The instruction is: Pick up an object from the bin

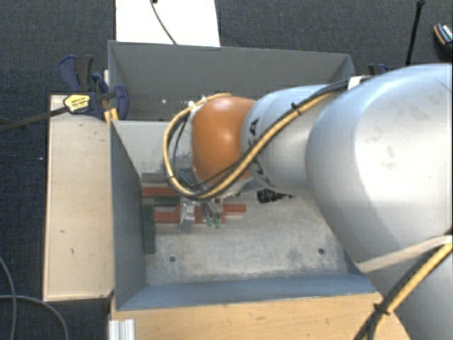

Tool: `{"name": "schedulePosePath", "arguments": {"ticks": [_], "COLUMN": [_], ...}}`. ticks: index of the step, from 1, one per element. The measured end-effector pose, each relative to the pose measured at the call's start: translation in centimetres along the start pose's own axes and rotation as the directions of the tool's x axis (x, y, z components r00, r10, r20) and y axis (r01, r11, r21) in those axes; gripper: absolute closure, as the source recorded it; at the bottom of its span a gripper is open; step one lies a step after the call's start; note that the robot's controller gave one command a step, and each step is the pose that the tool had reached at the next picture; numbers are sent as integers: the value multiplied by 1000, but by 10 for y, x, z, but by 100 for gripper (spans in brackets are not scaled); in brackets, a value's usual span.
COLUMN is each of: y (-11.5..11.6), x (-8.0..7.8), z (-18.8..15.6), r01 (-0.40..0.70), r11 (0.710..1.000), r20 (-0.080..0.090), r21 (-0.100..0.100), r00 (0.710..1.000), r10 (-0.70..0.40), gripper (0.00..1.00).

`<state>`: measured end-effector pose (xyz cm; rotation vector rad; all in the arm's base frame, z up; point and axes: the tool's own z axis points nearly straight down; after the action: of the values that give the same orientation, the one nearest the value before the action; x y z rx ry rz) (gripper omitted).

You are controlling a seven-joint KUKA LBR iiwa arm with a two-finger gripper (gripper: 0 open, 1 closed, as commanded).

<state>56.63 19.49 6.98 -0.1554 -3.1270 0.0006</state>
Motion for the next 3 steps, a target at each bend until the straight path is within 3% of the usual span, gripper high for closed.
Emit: {"name": "schedulePosePath", "arguments": {"ticks": [1, 2, 3], "y": [-35, -34, 22], "x": [19, 20, -14], "z": [-72, -69, 1], "r01": [-74, -75, 101], "r11": [997, 997, 995], "r20": [17, 11, 12], "r21": [-4, -3, -2], "r00": [997, 997, 995], "r10": [74, 75, -101], "gripper": [100, 0, 0]}}
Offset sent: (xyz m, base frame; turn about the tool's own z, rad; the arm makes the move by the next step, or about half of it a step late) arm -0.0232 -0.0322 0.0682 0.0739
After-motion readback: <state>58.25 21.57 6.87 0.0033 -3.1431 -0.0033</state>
